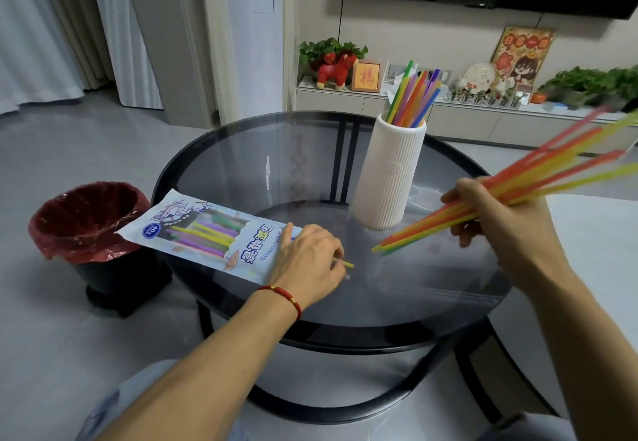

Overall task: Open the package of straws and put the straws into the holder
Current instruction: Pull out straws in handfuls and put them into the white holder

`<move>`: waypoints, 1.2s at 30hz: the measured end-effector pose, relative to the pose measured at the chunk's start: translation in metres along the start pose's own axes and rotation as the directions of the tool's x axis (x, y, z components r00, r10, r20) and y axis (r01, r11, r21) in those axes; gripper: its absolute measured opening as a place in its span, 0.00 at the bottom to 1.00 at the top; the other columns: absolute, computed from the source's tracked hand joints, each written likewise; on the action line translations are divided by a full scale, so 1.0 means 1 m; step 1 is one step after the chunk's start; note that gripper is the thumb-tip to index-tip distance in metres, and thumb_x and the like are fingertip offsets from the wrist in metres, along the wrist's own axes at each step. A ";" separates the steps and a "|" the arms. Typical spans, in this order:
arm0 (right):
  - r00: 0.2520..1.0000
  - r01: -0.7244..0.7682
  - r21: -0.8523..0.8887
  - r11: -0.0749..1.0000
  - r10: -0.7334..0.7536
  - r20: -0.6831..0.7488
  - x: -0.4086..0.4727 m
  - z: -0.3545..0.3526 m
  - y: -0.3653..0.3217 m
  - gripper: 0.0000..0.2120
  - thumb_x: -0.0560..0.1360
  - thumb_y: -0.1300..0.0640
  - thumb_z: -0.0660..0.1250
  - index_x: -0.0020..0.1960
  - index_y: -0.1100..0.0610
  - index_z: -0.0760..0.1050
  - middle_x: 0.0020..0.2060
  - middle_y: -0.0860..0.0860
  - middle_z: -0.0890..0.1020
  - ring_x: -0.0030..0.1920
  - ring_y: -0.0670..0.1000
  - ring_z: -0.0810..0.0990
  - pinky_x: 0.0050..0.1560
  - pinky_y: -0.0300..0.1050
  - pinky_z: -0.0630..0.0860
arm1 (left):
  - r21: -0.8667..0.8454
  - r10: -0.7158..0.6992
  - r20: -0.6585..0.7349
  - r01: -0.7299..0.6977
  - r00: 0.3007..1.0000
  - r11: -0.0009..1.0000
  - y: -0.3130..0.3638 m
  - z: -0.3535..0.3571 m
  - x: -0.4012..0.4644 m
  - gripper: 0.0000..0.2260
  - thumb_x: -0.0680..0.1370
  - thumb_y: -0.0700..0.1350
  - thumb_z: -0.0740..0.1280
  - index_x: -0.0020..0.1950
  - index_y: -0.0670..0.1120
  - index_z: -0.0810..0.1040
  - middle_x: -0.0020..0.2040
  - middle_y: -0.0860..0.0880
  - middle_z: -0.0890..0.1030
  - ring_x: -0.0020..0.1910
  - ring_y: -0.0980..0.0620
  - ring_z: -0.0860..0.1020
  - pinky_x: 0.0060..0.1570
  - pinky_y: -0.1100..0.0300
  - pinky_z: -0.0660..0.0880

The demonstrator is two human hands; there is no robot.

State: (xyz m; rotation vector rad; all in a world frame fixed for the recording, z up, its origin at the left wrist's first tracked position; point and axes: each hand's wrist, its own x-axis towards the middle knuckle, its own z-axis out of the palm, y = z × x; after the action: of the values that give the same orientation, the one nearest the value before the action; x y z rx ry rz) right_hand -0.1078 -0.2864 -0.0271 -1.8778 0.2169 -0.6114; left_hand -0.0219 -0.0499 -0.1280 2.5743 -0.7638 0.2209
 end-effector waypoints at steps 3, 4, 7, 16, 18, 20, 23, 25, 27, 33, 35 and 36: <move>0.997 0.006 -0.213 0.977 0.010 0.076 0.026 0.002 -0.019 0.11 0.80 0.53 0.70 0.42 0.56 0.85 0.33 0.55 0.88 0.29 0.54 0.87 0.29 0.43 0.84 | -0.005 -0.008 0.004 0.008 1.000 1.000 -0.001 0.000 0.000 0.04 0.75 0.48 0.67 0.47 0.52 0.80 0.51 0.55 0.80 0.63 0.54 0.71 0.75 0.42 0.52; 0.995 0.017 -0.289 0.957 0.011 0.096 0.032 0.008 -0.023 0.11 0.80 0.53 0.70 0.42 0.56 0.84 0.32 0.55 0.87 0.29 0.53 0.87 0.30 0.43 0.85 | -0.007 -0.009 0.005 0.009 1.000 1.000 0.000 -0.001 0.000 0.05 0.75 0.48 0.67 0.48 0.52 0.81 0.51 0.55 0.80 0.64 0.54 0.71 0.75 0.42 0.52; 0.987 0.055 -0.464 0.884 0.022 0.159 0.035 0.033 -0.021 0.09 0.81 0.54 0.69 0.43 0.56 0.82 0.31 0.55 0.86 0.27 0.52 0.86 0.30 0.45 0.85 | -0.001 -0.022 0.019 0.022 1.000 1.000 0.002 -0.002 -0.002 0.07 0.74 0.48 0.67 0.51 0.52 0.82 0.54 0.53 0.79 0.64 0.53 0.71 0.76 0.41 0.52; 0.984 0.066 -0.481 0.874 0.021 0.174 0.027 0.062 -0.007 0.09 0.79 0.57 0.66 0.46 0.62 0.80 0.29 0.56 0.85 0.24 0.53 0.85 0.31 0.49 0.86 | -0.011 -0.041 0.004 0.041 0.999 0.999 0.005 -0.003 0.001 0.08 0.75 0.49 0.67 0.52 0.52 0.82 0.54 0.52 0.79 0.64 0.53 0.71 0.75 0.43 0.54; 0.983 0.033 -0.446 0.895 0.050 0.174 0.021 0.065 -0.001 0.08 0.78 0.59 0.66 0.44 0.62 0.80 0.26 0.56 0.85 0.24 0.53 0.85 0.32 0.49 0.87 | -0.027 -0.034 -0.012 0.034 0.999 0.999 0.005 -0.004 0.001 0.08 0.74 0.48 0.66 0.51 0.52 0.82 0.54 0.52 0.79 0.64 0.53 0.71 0.74 0.44 0.57; 0.979 -0.001 -0.452 0.892 0.093 0.179 0.016 0.066 0.007 0.08 0.77 0.60 0.66 0.44 0.63 0.81 0.26 0.55 0.85 0.24 0.53 0.85 0.33 0.48 0.87 | -0.052 -0.027 -0.033 0.025 0.999 0.998 0.005 -0.005 0.001 0.08 0.74 0.48 0.66 0.51 0.52 0.82 0.52 0.52 0.79 0.63 0.52 0.71 0.72 0.46 0.60; 0.974 -0.019 -0.445 0.896 0.117 0.194 0.019 0.064 0.010 0.06 0.78 0.60 0.69 0.49 0.63 0.79 0.28 0.55 0.85 0.24 0.51 0.85 0.27 0.39 0.83 | -0.060 -0.021 -0.035 0.019 0.999 0.998 0.006 -0.005 0.001 0.09 0.74 0.48 0.67 0.53 0.52 0.81 0.52 0.52 0.79 0.63 0.51 0.71 0.71 0.46 0.62; 0.968 0.009 -0.441 0.897 0.103 0.228 0.020 0.064 0.007 0.06 0.78 0.59 0.70 0.52 0.61 0.78 0.29 0.55 0.85 0.24 0.50 0.85 0.26 0.37 0.81 | -0.052 -0.023 -0.019 0.022 1.000 0.998 0.007 -0.005 0.001 0.09 0.74 0.49 0.68 0.54 0.52 0.81 0.53 0.51 0.79 0.64 0.51 0.71 0.71 0.46 0.61; 0.960 0.050 -0.452 0.891 0.081 0.266 0.018 0.067 0.007 0.04 0.78 0.60 0.69 0.51 0.60 0.77 0.30 0.56 0.86 0.25 0.52 0.85 0.29 0.41 0.84 | -0.050 -0.027 -0.009 0.027 1.000 0.998 0.007 -0.005 0.001 0.10 0.74 0.48 0.68 0.54 0.52 0.81 0.54 0.51 0.79 0.64 0.51 0.70 0.71 0.46 0.61; 0.996 -0.029 -0.228 0.973 0.048 0.079 0.024 0.055 -0.011 0.07 0.77 0.59 0.72 0.44 0.63 0.84 0.28 0.56 0.86 0.27 0.54 0.86 0.31 0.44 0.84 | -0.174 0.045 -0.154 -0.072 0.987 0.982 0.009 -0.011 0.004 0.11 0.72 0.43 0.68 0.54 0.47 0.81 0.52 0.49 0.82 0.60 0.48 0.74 0.62 0.51 0.69; 0.997 -0.046 0.080 0.996 0.050 -0.051 0.034 0.044 -0.028 0.08 0.77 0.60 0.72 0.44 0.65 0.84 0.31 0.60 0.86 0.28 0.55 0.85 0.31 0.43 0.82 | -0.218 0.038 -0.188 -0.080 0.981 0.973 0.010 -0.013 0.005 0.12 0.73 0.43 0.68 0.56 0.46 0.80 0.53 0.49 0.81 0.60 0.49 0.74 0.62 0.52 0.69; 0.992 -0.056 0.231 0.971 0.080 -0.096 0.040 0.039 -0.036 0.08 0.78 0.61 0.71 0.44 0.65 0.84 0.34 0.61 0.86 0.28 0.53 0.84 0.30 0.42 0.81 | -0.233 0.025 -0.192 -0.070 0.981 0.970 0.011 -0.013 0.004 0.12 0.74 0.43 0.67 0.57 0.47 0.80 0.55 0.49 0.81 0.60 0.49 0.74 0.63 0.52 0.70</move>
State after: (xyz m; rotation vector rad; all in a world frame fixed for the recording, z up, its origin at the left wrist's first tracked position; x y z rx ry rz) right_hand -0.0588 -0.2581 0.0077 -1.6123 0.2670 -0.6594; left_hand -0.0248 -0.0537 -0.1110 2.2722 -0.7341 0.3589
